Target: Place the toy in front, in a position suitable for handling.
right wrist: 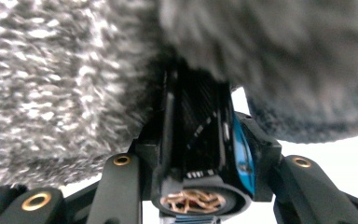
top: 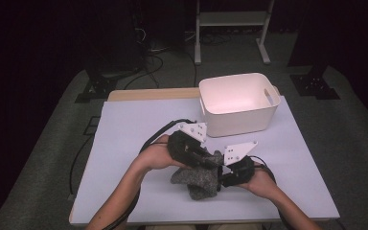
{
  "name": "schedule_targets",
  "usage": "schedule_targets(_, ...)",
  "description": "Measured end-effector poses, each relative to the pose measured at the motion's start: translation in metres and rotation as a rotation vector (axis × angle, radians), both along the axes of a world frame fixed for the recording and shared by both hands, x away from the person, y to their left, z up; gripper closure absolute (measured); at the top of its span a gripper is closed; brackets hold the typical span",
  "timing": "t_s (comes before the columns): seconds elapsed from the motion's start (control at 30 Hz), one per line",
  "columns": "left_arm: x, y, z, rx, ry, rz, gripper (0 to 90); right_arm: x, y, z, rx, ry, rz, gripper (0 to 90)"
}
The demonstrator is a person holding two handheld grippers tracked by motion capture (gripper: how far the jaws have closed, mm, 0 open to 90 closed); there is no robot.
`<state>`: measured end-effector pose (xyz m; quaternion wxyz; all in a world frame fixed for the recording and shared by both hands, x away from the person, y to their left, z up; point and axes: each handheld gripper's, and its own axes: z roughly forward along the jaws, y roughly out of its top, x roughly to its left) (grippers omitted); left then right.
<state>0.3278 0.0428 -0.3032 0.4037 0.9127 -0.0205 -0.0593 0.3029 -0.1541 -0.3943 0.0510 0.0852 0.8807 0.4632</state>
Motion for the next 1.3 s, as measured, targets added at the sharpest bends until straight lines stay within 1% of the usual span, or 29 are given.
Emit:
schedule_targets(0.03,0.0,0.0,0.0,0.001,-0.001,-0.003,77.6,-0.001,0.0,0.001,-0.009,-0.009,-0.001,54.7)
schedule_targets(0.13,0.0,0.001,0.0,-0.005,0.002,0.005,77.6,-0.001,-0.004,0.005,-0.018,-0.016,-0.012,50.4)
schedule_targets(0.17,0.0,0.001,-0.001,-0.007,0.003,0.004,77.6,-0.001,-0.006,0.006,-0.011,-0.008,-0.015,50.5)
schedule_targets(0.3,0.0,0.0,-0.001,-0.012,0.008,0.0,77.6,-0.002,-0.006,0.008,-0.019,-0.019,-0.007,53.2)
schedule_targets(0.33,0.0,0.0,-0.001,-0.009,0.004,0.003,77.6,-0.002,-0.006,0.009,-0.022,-0.019,-0.006,54.1)
schedule_targets(0.37,0.001,0.0,0.0,-0.005,0.0,0.006,77.5,-0.002,-0.006,0.009,-0.022,-0.015,-0.004,57.3)
schedule_targets(0.43,0.001,-0.001,0.0,0.001,-0.003,0.0,77.6,-0.003,-0.005,0.01,-0.027,-0.028,0.002,57.3)
schedule_targets(0.53,0.0,-0.001,0.0,-0.001,-0.002,-0.001,77.6,-0.003,-0.005,0.01,-0.032,-0.031,0.006,57.5)
schedule_targets(0.57,0.0,-0.001,0.001,0.0,-0.009,0.002,77.6,-0.003,-0.005,0.01,-0.032,-0.031,0.006,57.5)
schedule_targets(0.7,0.001,0.003,0.0,-0.002,-0.009,0.011,77.5,-0.003,-0.006,0.01,-0.028,-0.026,0.003,57.5)
schedule_targets(0.73,0.0,0.006,0.001,-0.003,-0.01,0.024,77.4,-0.002,-0.007,0.01,-0.029,-0.027,0.005,57.5)
schedule_targets(0.77,0.0,0.006,0.001,-0.003,-0.01,0.024,77.4,-0.002,-0.007,0.01,-0.029,-0.027,0.005,57.5)
schedule_targets(0.83,0.001,0.01,-0.001,0.015,-0.012,0.036,77.4,-0.002,-0.007,0.01,-0.03,-0.024,0.007,57.6)
schedule_targets(0.87,0.002,0.014,-0.005,0.017,-0.004,0.046,77.4,-0.002,-0.009,0.01,-0.028,-0.015,0.002,57.5)
schedule_targets(0.93,0.003,0.016,-0.007,0.012,0.004,0.052,77.3,-0.001,-0.011,0.01,-0.025,-0.014,0.002,57.5)
schedule_targets(1.0,0.004,0.02,-0.011,-0.004,0.017,0.055,77.3,-0.001,-0.012,0.009,-0.018,-0.008,-0.001,57.6)
schedule_targets(1.07,0.004,0.023,-0.014,-0.026,0.031,0.058,77.3,-0.002,-0.012,0.009,-0.023,-0.015,0.001,57.5)
schedule_targets(1.13,0.004,0.024,-0.014,-0.026,0.032,0.061,77.3,-0.002,-0.011,0.01,-0.025,-0.015,0.002,57.5)
schedule_targets(1.17,0.004,0.026,-0.015,-0.017,0.03,0.062,77.3,-0.002,-0.01,0.01,-0.032,-0.018,0.005,57.5)
schedule_targets(1.3,0.004,0.028,-0.015,-0.018,0.031,0.065,77.2,-0.002,-0.008,0.011,-0.039,-0.02,0.005,57.5)
